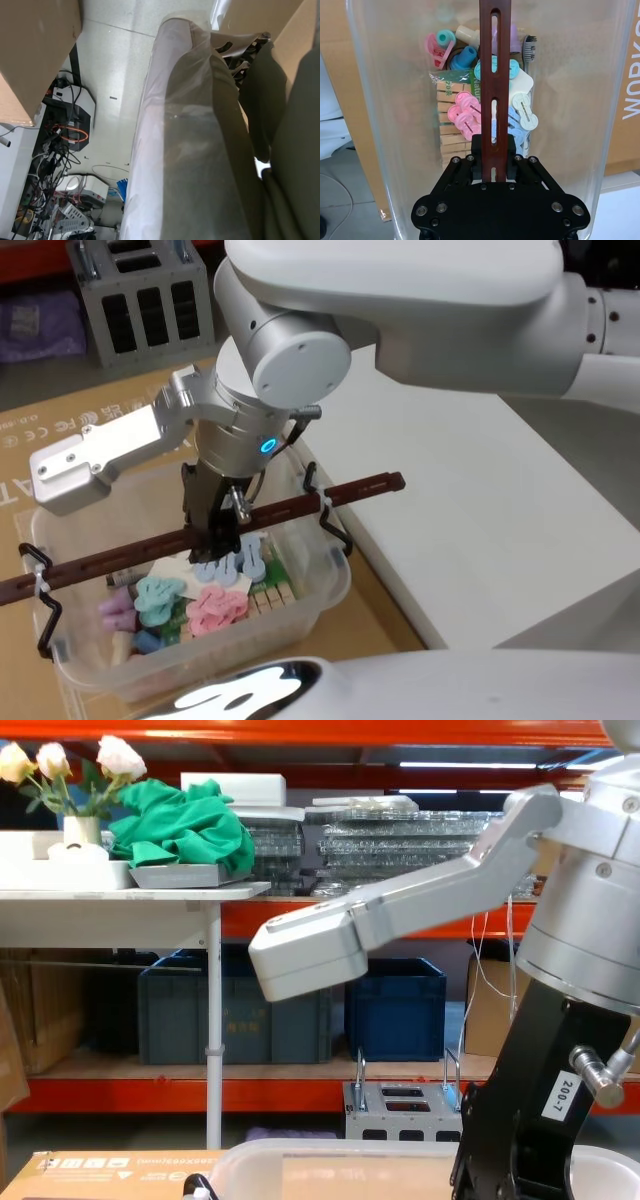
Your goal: Use one hand to grasp the basket and place it at the designated location.
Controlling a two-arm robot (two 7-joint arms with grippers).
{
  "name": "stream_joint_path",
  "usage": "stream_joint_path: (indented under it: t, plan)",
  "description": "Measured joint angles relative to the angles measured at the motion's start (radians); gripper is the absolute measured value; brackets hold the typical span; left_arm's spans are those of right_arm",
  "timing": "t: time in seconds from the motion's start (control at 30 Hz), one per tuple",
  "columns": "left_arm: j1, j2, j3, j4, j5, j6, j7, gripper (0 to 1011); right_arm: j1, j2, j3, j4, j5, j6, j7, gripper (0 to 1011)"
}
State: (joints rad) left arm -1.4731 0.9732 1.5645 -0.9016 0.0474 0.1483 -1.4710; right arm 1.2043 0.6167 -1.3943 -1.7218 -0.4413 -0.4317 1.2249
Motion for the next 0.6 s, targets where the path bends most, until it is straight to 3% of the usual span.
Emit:
stream_joint_path:
  t: [0.3,0.6]
  plan:
    - [0.000,0.000,0.000,0.000,0.000,0.000,0.000,0,0.013,0.003,-0.016,-0.002,0.003,0.015,-0.006,250]
    - [0.000,0.000,0.000,0.000,0.000,0.000,0.000,0,0.024,0.015,-0.011,-0.003,0.027,0.013,-0.022,528]
